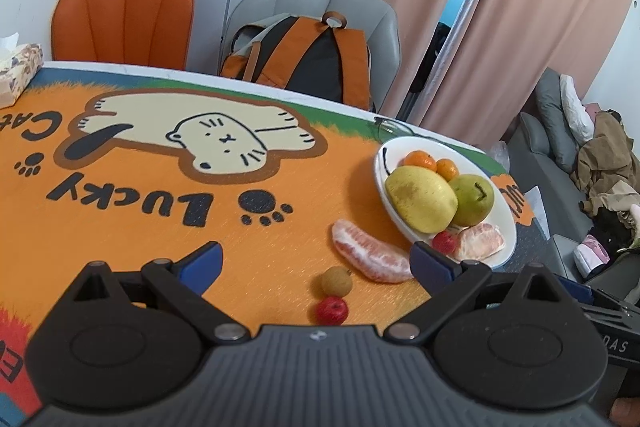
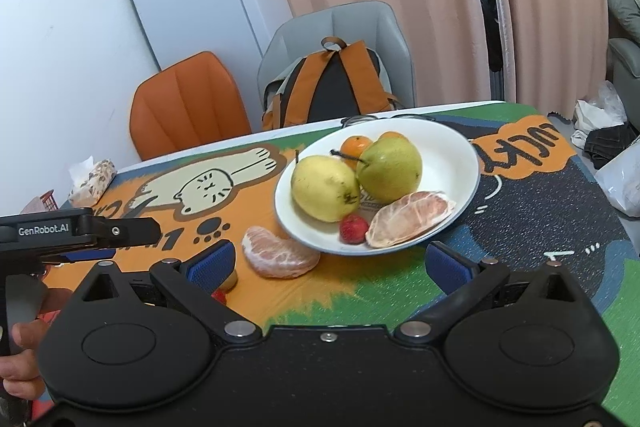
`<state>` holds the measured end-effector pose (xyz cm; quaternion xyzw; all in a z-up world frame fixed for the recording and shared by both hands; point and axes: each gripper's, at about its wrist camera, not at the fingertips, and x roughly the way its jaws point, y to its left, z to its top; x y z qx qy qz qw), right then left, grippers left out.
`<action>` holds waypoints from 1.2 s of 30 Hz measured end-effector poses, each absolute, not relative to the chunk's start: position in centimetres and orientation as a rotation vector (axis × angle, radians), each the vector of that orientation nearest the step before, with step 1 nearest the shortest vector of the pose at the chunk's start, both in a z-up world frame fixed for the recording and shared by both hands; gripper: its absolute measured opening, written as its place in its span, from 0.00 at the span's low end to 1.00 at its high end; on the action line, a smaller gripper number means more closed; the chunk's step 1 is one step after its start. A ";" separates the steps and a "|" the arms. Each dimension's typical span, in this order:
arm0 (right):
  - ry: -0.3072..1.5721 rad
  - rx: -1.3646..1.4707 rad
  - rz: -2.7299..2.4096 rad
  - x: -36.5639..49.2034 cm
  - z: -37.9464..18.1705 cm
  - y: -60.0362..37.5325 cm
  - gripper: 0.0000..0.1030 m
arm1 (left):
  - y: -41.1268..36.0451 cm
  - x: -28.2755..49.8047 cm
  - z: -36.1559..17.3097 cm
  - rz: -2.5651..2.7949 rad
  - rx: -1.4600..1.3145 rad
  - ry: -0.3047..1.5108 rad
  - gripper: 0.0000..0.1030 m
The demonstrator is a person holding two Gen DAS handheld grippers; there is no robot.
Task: Organize fruits
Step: 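Withdraw both tools from the plate toward the loose fruit, then grasp the small red fruit with the left tool while the right tool grasps a small brown fruit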
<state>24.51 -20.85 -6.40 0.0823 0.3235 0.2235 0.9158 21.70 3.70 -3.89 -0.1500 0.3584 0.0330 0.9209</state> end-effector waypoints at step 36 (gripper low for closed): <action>0.794 0.016 0.539 21.1 -11.5 -16.3 0.32 | 2.5 20.4 -9.0 0.021 -0.290 0.773 0.64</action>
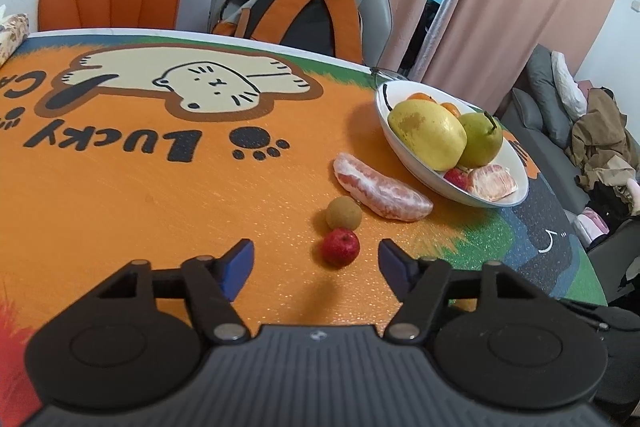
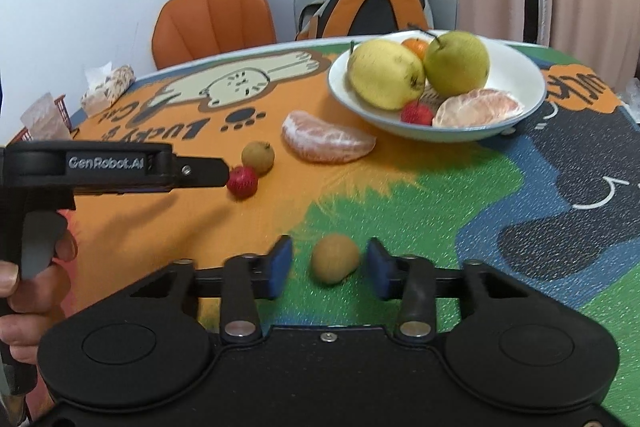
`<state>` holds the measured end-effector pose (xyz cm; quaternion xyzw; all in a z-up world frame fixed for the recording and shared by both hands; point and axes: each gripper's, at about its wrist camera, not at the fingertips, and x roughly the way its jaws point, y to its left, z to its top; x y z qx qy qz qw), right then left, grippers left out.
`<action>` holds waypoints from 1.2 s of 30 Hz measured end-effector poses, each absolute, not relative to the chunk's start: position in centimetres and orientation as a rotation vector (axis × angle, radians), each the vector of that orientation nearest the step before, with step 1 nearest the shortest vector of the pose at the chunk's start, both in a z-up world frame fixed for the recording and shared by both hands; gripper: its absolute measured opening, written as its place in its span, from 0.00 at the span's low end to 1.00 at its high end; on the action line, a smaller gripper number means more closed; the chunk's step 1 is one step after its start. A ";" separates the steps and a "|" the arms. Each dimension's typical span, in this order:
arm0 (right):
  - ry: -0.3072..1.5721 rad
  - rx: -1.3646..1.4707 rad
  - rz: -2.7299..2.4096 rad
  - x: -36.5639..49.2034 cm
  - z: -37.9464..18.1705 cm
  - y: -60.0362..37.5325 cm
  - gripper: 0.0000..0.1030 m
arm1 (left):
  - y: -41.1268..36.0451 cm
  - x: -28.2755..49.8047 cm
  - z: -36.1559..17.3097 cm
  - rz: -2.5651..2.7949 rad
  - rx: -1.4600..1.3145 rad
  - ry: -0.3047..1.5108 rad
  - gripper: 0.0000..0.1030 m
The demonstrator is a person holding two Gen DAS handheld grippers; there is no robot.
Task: Organize fruits
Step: 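Grasp the small red fruit with the left tool while the right tool grasps a small brown fruit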
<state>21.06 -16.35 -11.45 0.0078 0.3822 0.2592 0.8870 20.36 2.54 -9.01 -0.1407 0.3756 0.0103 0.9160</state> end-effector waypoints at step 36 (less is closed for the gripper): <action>0.749 0.054 0.501 22.9 -10.3 -18.6 0.27 | 1.1 21.0 -9.2 0.049 -0.251 0.754 0.22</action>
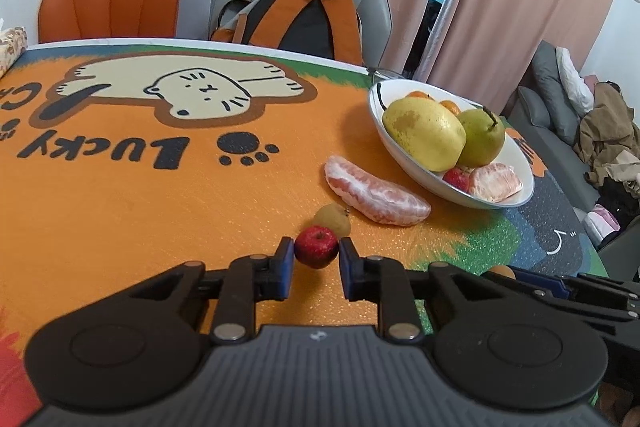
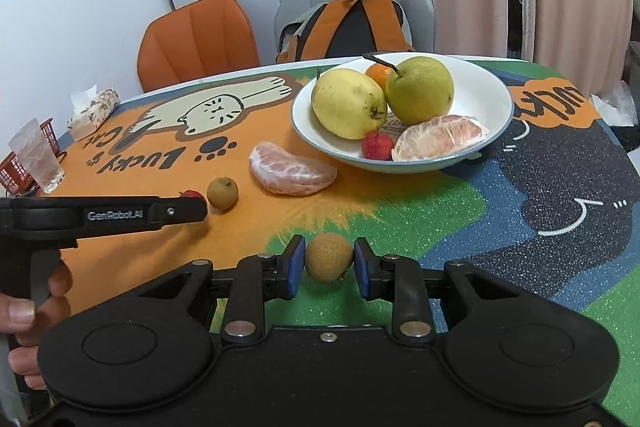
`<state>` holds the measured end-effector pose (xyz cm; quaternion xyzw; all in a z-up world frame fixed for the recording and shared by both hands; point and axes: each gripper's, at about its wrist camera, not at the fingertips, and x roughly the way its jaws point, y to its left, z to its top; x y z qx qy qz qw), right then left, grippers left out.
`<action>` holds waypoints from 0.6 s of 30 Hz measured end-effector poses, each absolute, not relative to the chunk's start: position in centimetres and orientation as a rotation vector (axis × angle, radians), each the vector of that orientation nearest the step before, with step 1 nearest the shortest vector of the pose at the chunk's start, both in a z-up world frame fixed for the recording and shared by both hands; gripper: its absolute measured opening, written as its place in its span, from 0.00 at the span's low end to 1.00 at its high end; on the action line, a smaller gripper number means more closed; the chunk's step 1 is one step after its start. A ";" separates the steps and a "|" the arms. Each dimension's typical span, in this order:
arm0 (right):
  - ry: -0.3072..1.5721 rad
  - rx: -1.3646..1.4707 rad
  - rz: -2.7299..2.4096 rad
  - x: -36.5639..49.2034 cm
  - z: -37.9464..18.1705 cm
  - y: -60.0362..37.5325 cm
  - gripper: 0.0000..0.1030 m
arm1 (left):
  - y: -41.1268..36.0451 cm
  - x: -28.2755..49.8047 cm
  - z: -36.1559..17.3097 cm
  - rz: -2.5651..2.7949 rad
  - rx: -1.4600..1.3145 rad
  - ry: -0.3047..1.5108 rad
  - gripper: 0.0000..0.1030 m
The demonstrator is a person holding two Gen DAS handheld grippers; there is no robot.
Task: Organize fruits
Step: 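Grasp the small red fruit with the left tool while the right tool grasps a small brown fruit, then carry the red fruit to the plate with the left tool while the right tool carries the brown fruit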
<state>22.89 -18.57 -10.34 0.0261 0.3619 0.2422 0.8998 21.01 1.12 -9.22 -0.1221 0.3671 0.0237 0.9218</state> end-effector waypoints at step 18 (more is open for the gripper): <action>0.685 0.065 0.460 24.2 -7.9 -19.8 0.27 | 1.3 20.8 -6.2 0.021 -0.281 0.688 0.22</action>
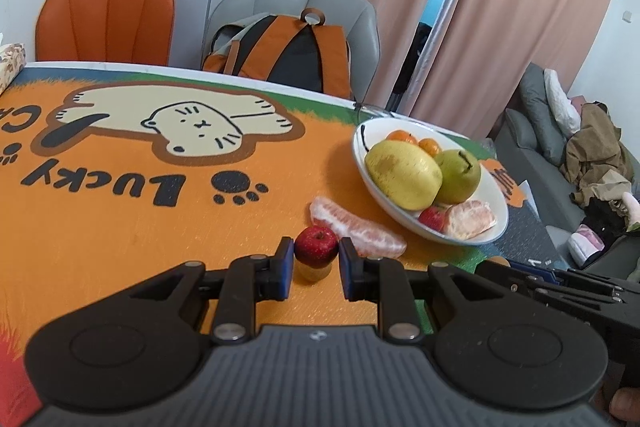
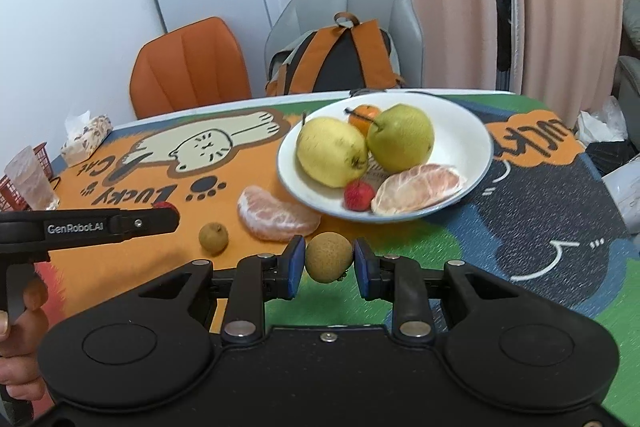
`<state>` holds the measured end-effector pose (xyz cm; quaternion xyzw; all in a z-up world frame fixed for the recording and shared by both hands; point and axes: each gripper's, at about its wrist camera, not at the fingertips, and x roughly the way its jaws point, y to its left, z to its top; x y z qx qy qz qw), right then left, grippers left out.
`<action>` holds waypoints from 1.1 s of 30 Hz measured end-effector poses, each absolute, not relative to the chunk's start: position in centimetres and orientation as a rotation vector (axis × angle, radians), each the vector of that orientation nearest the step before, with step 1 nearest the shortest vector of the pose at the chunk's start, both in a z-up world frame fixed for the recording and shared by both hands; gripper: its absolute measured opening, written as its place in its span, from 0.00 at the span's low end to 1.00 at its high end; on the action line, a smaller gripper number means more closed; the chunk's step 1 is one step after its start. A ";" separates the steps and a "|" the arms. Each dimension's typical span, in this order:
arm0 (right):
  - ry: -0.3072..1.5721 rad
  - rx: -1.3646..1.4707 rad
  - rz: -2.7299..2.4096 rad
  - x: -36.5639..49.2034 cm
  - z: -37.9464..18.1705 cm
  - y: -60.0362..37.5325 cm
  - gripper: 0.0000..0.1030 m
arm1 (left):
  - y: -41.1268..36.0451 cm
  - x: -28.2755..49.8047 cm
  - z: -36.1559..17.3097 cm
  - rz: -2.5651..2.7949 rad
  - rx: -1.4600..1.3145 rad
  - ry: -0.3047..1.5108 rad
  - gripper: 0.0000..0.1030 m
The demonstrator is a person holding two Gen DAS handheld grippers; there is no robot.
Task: Organize fruits
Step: 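Carry the red fruit to the plate with the left tool while the right tool carries the brown fruit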
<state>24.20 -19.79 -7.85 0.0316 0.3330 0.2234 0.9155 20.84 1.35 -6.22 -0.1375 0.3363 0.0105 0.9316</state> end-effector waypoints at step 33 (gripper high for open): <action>0.610 0.112 0.355 30.8 -6.2 -24.2 0.27 | -2.2 27.6 -3.6 -0.058 -0.261 0.641 0.22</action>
